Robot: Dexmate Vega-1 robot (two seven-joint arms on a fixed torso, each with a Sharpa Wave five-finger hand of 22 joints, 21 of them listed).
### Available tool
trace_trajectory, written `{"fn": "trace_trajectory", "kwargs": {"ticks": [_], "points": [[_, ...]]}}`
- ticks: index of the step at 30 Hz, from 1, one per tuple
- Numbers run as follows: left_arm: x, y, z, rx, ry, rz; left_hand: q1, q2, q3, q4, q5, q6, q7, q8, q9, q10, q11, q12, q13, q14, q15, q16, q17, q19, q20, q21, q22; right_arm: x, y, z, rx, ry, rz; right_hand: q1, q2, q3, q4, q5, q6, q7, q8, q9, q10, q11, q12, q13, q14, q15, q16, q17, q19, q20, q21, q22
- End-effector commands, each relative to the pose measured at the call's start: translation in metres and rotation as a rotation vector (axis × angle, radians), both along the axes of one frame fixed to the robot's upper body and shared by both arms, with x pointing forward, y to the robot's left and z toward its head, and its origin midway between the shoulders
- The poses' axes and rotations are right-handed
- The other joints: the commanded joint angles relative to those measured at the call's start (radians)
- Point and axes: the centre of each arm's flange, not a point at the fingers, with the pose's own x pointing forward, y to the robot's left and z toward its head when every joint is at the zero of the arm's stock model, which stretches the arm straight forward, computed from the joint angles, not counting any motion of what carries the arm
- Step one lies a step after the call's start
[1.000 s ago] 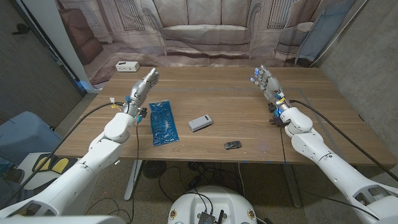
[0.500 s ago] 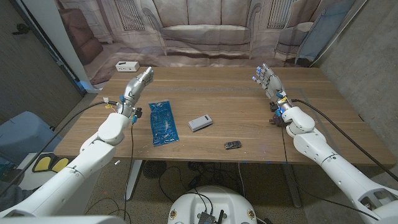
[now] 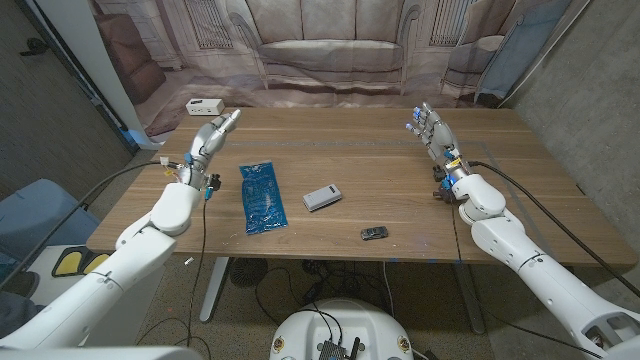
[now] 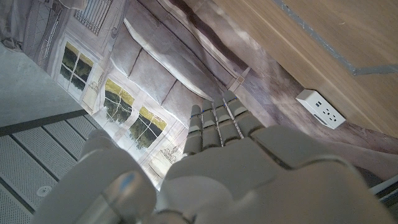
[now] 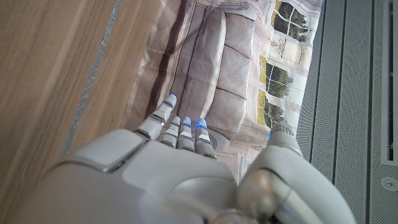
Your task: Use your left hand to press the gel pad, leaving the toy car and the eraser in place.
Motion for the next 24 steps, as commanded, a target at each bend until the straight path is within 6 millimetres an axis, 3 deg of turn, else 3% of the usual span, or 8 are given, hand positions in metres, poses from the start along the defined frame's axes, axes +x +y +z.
{"fn": "trace_trajectory", "kwargs": {"ticks": [1, 24], "points": [[0.0009, 0.0092, -0.0046, 0.049, -0.01, 0.084, 0.013, 0.004, 0.001, -0.008, -0.003, 0.007, 0.001, -0.001, 0.002, 0.005, -0.002, 0.002, 0.002, 0.004, -0.001, 0.001, 0.001, 0.005, -0.001, -0.001, 0.004, -0.0113, 0.0027, -0.0057, 0.012, -0.001, -0.026, -0.003, 0.001, 0.001, 0.001, 0.004, 0.012, 0.002, 0.0, 0.002, 0.006, 0.006, -0.001, 0.004, 0.006, 0.006, -0.003, 0.003, 0.008, 0.001, -0.006, 0.001], [0.0098, 0.0074, -0.0068, 0.189, 0.023, 0.165, 0.039, 0.028, 0.014, -0.019, -0.002, 0.025, -0.005, -0.007, 0.002, 0.017, -0.011, -0.005, 0.003, 0.018, -0.005, -0.008, 0.001, 0.013, 0.002, -0.012, 0.005, -0.018, 0.0086, -0.003, 0.001, 0.0, -0.047, 0.0, -0.001, -0.001, -0.002, 0.004, 0.015, 0.002, -0.002, 0.002, 0.008, 0.003, -0.005, 0.005, 0.009, 0.007, -0.007, 0.002, 0.009, 0.005, -0.012, 0.002]]}}
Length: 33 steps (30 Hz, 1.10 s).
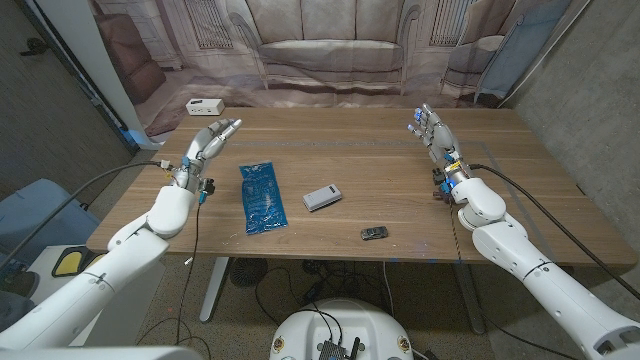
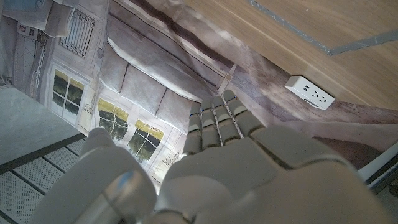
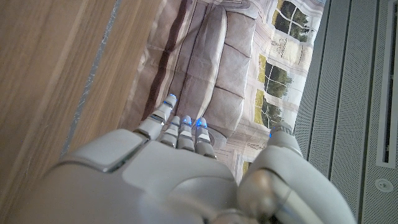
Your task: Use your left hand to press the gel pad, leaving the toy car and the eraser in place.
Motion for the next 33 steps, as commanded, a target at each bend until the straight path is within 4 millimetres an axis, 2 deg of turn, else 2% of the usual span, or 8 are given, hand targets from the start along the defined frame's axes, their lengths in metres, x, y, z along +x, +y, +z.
{"fn": "trace_trajectory", "kwargs": {"ticks": [1, 16, 21, 29, 30, 31, 33], "points": [[0.005, -0.004, 0.001, 0.089, 0.002, 0.072, 0.016, 0.005, 0.002, -0.007, -0.002, 0.007, -0.003, -0.002, 0.002, 0.003, -0.003, -0.002, 0.003, 0.008, 0.001, -0.001, 0.001, 0.004, 0.001, -0.004, 0.005, -0.002, 0.002, 0.0, 0.001, 0.003, -0.012, 0.0, 0.0, -0.001, -0.002, 0.004, 0.01, -0.004, -0.002, 0.002, 0.003, -0.002, -0.005, 0.005, 0.005, 0.004, -0.002, 0.002, 0.005, 0.002, -0.004, 0.002], [0.0, -0.011, 0.009, 0.288, 0.043, 0.207, 0.024, 0.008, 0.003, -0.012, -0.005, 0.03, -0.013, 0.0, 0.002, 0.022, -0.015, -0.001, 0.003, 0.024, -0.006, -0.001, 0.001, 0.022, 0.006, -0.004, 0.005, -0.003, 0.005, 0.004, 0.0, -0.006, -0.022, 0.001, 0.002, -0.001, -0.002, 0.004, 0.014, -0.004, -0.002, 0.002, 0.004, -0.001, -0.008, 0.005, 0.005, 0.005, -0.005, 0.003, 0.006, 0.002, -0.007, 0.002], [-0.002, -0.014, 0.015, 0.33, 0.078, 0.219, 0.024, 0.008, 0.002, -0.013, -0.007, 0.038, -0.019, 0.0, 0.003, 0.016, -0.024, -0.006, 0.003, 0.017, -0.014, -0.007, 0.001, 0.014, 0.017, -0.01, 0.005, -0.006, 0.005, 0.004, -0.006, -0.002, -0.03, 0.001, 0.002, -0.001, -0.002, 0.004, 0.015, -0.006, -0.003, 0.002, 0.004, 0.001, -0.008, 0.005, 0.003, 0.002, -0.006, 0.003, 0.004, 0.003, -0.008, 0.002], [-0.003, -0.016, 0.017, 0.39, 0.113, 0.249, 0.024, 0.01, 0.001, -0.014, -0.009, 0.054, -0.025, 0.001, 0.003, 0.009, -0.027, -0.014, 0.003, 0.006, -0.018, -0.013, 0.002, 0.006, 0.014, -0.018, 0.006, -0.01, 0.004, 0.004, 0.007, -0.007, -0.041, 0.003, 0.002, -0.002, -0.003, 0.004, 0.021, -0.006, -0.001, 0.002, 0.005, 0.001, -0.01, 0.005, 0.003, 0.002, -0.008, 0.003, 0.003, 0.002, -0.011, 0.002], [-0.003, -0.017, 0.017, 0.396, 0.112, 0.258, 0.024, 0.01, 0.0, -0.014, -0.01, 0.05, -0.04, -0.003, 0.003, 0.009, -0.028, -0.015, 0.003, 0.006, -0.025, -0.014, 0.002, 0.004, 0.014, -0.02, 0.006, -0.01, 0.004, 0.003, 0.004, -0.009, -0.041, 0.003, 0.002, -0.002, -0.003, 0.004, 0.025, -0.006, 0.0, 0.002, 0.005, 0.001, -0.01, 0.005, 0.002, 0.002, -0.009, 0.003, 0.003, 0.003, -0.011, 0.002], [-0.003, -0.018, 0.017, 0.403, 0.111, 0.265, 0.024, 0.012, 0.0, -0.015, -0.011, 0.049, -0.059, -0.006, 0.003, 0.015, -0.046, -0.015, 0.003, 0.01, -0.032, -0.014, 0.001, 0.004, 0.012, -0.022, 0.006, -0.01, 0.004, 0.003, 0.011, -0.007, -0.041, 0.003, 0.002, -0.002, -0.003, 0.004, 0.028, -0.004, 0.001, 0.002, 0.006, 0.002, -0.01, 0.005, 0.002, 0.002, -0.009, 0.003, 0.003, 0.003, -0.011, 0.002], [-0.004, -0.019, 0.017, 0.42, 0.112, 0.276, 0.026, 0.014, 0.0, -0.016, -0.012, 0.059, -0.078, -0.007, 0.002, 0.033, -0.066, -0.012, 0.003, 0.023, -0.047, -0.01, 0.001, 0.006, 0.007, -0.024, 0.006, -0.009, 0.004, 0.002, 0.012, -0.007, -0.04, 0.003, 0.002, -0.002, -0.003, 0.004, 0.028, -0.005, 0.001, 0.002, 0.006, 0.002, -0.01, 0.005, 0.002, 0.002, -0.01, 0.003, 0.003, 0.003, -0.011, 0.002]]}}
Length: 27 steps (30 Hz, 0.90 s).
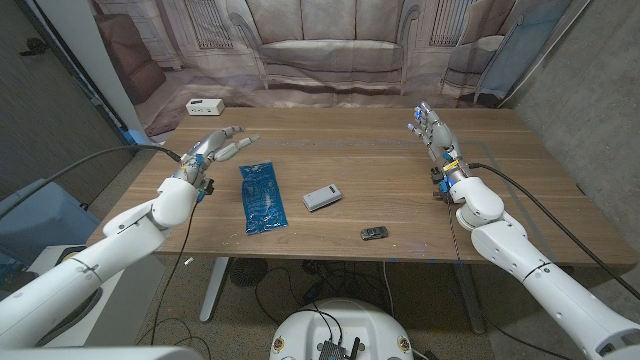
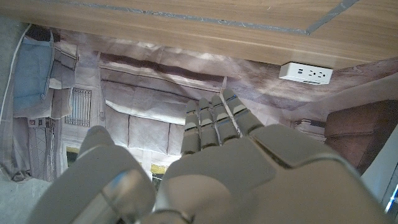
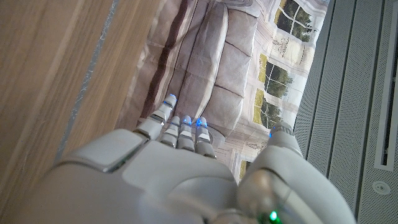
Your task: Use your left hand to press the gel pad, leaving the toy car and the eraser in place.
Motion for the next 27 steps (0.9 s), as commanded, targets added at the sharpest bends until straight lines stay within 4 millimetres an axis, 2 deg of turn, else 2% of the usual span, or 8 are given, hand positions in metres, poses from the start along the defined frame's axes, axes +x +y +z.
{"fn": "trace_trajectory", "kwargs": {"ticks": [1, 9, 15, 21, 22, 24, 27], "points": [[-0.0023, -0.0058, 0.0045, 0.103, 0.034, 0.072, 0.017, 0.005, 0.001, -0.01, -0.005, 0.012, -0.047, -0.005, 0.002, 0.033, -0.051, 0.0, 0.001, 0.02, -0.029, 0.003, 0.001, -0.001, -0.008, -0.006, 0.006, -0.0028, -0.001, -0.0024, 0.013, -0.002, -0.011, 0.004, 0.002, -0.002, -0.004, 0.004, 0.004, -0.002, -0.001, 0.003, 0.006, 0.001, -0.005, 0.005, 0.003, 0.002, -0.002, 0.002, 0.003, 0.002, -0.004, 0.002], [-0.0016, -0.0088, 0.0082, 0.154, 0.056, 0.073, 0.019, 0.007, 0.002, -0.012, -0.005, 0.01, -0.05, -0.009, 0.001, 0.026, -0.048, -0.006, 0.001, 0.022, -0.031, 0.001, 0.0, 0.002, -0.013, -0.007, 0.006, -0.0023, 0.0003, -0.0035, 0.007, -0.001, -0.009, 0.005, 0.004, -0.002, -0.004, 0.004, -0.002, -0.005, -0.004, 0.003, 0.006, 0.002, -0.006, 0.005, 0.003, 0.003, -0.004, 0.003, 0.004, 0.0, -0.005, 0.002], [0.001, -0.0109, 0.0064, 0.168, 0.078, 0.056, 0.023, 0.01, 0.003, -0.015, -0.006, 0.027, -0.063, -0.007, 0.001, 0.05, -0.073, -0.002, 0.0, 0.033, -0.043, 0.002, 0.0, 0.008, -0.02, -0.008, 0.005, -0.002, 0.0008, -0.003, 0.008, -0.001, -0.007, 0.005, 0.004, -0.003, -0.004, 0.004, -0.003, -0.005, -0.005, 0.003, 0.006, 0.001, -0.007, 0.006, 0.003, 0.002, -0.004, 0.003, 0.004, 0.0, -0.006, 0.002], [0.004, -0.0142, 0.0027, 0.201, 0.103, 0.049, 0.025, 0.011, 0.003, -0.017, -0.007, 0.024, -0.051, -0.012, 0.001, 0.042, -0.052, -0.009, 0.0, 0.028, -0.034, -0.002, -0.001, 0.007, -0.022, -0.011, 0.005, -0.0022, 0.0002, -0.0024, 0.011, -0.004, -0.006, 0.005, 0.005, -0.003, -0.004, 0.003, -0.003, -0.005, -0.006, 0.003, 0.007, 0.002, -0.008, 0.006, 0.003, 0.003, -0.005, 0.003, 0.004, 0.001, -0.007, 0.002], [0.0044, -0.0143, 0.0015, 0.195, 0.094, 0.043, 0.025, 0.011, 0.001, -0.018, -0.008, 0.005, -0.036, -0.021, 0.002, 0.032, -0.025, -0.016, 0.001, 0.022, -0.028, -0.005, 0.0, 0.006, -0.021, -0.013, 0.005, -0.0022, 0.0, -0.0024, 0.011, -0.004, -0.007, 0.005, 0.005, -0.003, -0.004, 0.003, -0.004, -0.004, -0.006, 0.003, 0.007, 0.002, -0.008, 0.006, 0.004, 0.002, -0.005, 0.003, 0.004, 0.001, -0.007, 0.002], [0.0056, -0.0133, -0.0006, 0.179, 0.091, 0.028, 0.024, 0.011, 0.0, -0.019, -0.009, 0.002, -0.027, -0.022, 0.002, 0.038, -0.026, -0.015, 0.001, 0.034, -0.02, -0.001, 0.0, 0.018, -0.018, -0.009, 0.005, -0.0022, -0.0004, -0.0023, 0.013, -0.004, -0.006, 0.004, 0.005, -0.003, -0.004, 0.003, -0.004, -0.004, -0.006, 0.003, 0.007, 0.002, -0.008, 0.006, 0.004, 0.002, -0.005, 0.003, 0.004, 0.001, -0.007, 0.002], [0.0068, -0.0128, -0.0005, 0.191, 0.097, 0.036, 0.024, 0.011, -0.001, -0.02, -0.009, -0.001, -0.018, -0.023, 0.003, 0.04, -0.014, -0.016, 0.002, 0.035, -0.019, -0.001, 0.0, 0.022, -0.016, -0.009, 0.005, -0.0029, -0.0017, -0.0019, 0.013, -0.005, -0.018, 0.005, 0.005, -0.003, -0.004, 0.003, -0.004, -0.004, -0.006, 0.003, 0.007, 0.001, -0.008, 0.006, 0.003, 0.003, -0.006, 0.003, 0.004, 0.001, -0.007, 0.002]]}}
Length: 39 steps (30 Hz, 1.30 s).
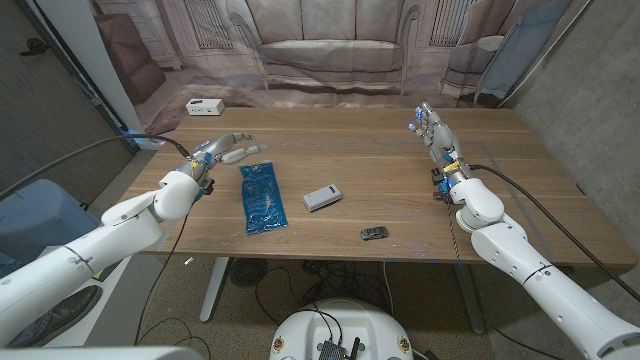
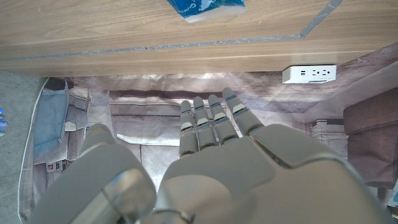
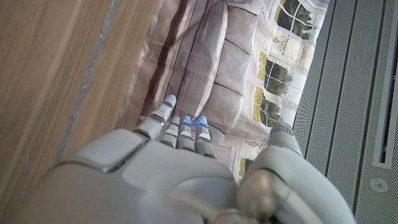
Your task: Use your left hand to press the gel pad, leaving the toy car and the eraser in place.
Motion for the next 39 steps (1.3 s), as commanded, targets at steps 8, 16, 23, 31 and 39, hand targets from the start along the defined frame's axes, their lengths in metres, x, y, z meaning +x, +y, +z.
{"fn": "trace_trajectory", "kwargs": {"ticks": [8, 16, 23, 31, 39], "points": [[0.007, -0.003, -0.001, 0.082, 0.038, 0.026, 0.01, -0.003, 0.0, -0.006, -0.004, 0.007, 0.022, 0.0, 0.003, 0.007, 0.012, -0.006, 0.004, 0.005, 0.008, -0.003, 0.002, 0.014, 0.002, -0.002, 0.005, 0.0, -0.004, -0.003, 0.01, 0.003, -0.014, 0.005, 0.005, -0.004, -0.004, 0.003, -0.003, -0.003, -0.004, 0.003, 0.007, 0.001, -0.001, 0.006, 0.002, 0.003, -0.007, 0.003, 0.003, 0.002, -0.003, 0.002], [0.013, -0.01, -0.001, 0.14, 0.082, 0.041, 0.008, -0.003, -0.003, -0.006, -0.005, 0.007, 0.024, 0.0, 0.003, 0.013, 0.017, -0.007, 0.005, 0.016, 0.011, -0.001, 0.003, 0.024, 0.017, -0.002, 0.005, 0.0, -0.008, -0.001, 0.007, 0.002, -0.016, 0.004, 0.005, -0.005, -0.004, 0.003, -0.001, -0.002, -0.003, 0.003, 0.007, 0.001, -0.002, 0.006, 0.002, 0.003, -0.008, 0.004, 0.003, 0.003, -0.004, 0.002], [0.016, -0.014, -0.001, 0.18, 0.1, 0.057, 0.008, 0.0, -0.003, -0.007, -0.005, 0.009, 0.03, 0.001, 0.004, -0.001, 0.019, -0.015, 0.005, 0.001, 0.016, -0.008, 0.003, 0.012, 0.025, -0.008, 0.005, 0.001, -0.008, -0.001, 0.019, -0.003, -0.02, 0.004, 0.005, -0.006, -0.004, 0.003, 0.001, -0.002, -0.003, 0.003, 0.007, 0.001, -0.002, 0.006, 0.003, 0.005, -0.008, 0.004, 0.003, 0.003, -0.004, 0.002], [0.018, -0.014, -0.011, 0.203, 0.081, 0.064, 0.008, 0.001, -0.003, -0.007, -0.004, 0.017, 0.03, 0.003, 0.004, 0.002, 0.021, -0.014, 0.006, 0.002, 0.018, -0.007, 0.003, 0.012, 0.026, -0.009, 0.005, 0.004, -0.008, -0.003, 0.017, 0.002, -0.019, 0.002, 0.004, -0.007, -0.003, 0.002, 0.005, -0.002, -0.001, 0.003, 0.008, 0.001, -0.002, 0.006, 0.003, 0.004, -0.009, 0.004, 0.003, 0.004, -0.005, 0.002], [0.022, -0.013, -0.017, 0.225, 0.105, 0.079, 0.007, 0.003, -0.004, -0.007, -0.004, 0.018, 0.028, 0.003, 0.004, -0.004, 0.016, -0.017, 0.006, -0.003, 0.021, -0.009, 0.003, 0.01, 0.03, -0.01, 0.006, 0.005, -0.006, -0.005, 0.019, 0.007, -0.017, 0.001, 0.004, -0.008, -0.002, 0.002, 0.009, -0.002, -0.001, 0.003, 0.009, 0.001, -0.003, 0.006, 0.003, 0.004, -0.009, 0.005, 0.002, 0.005, -0.005, 0.002]]}}
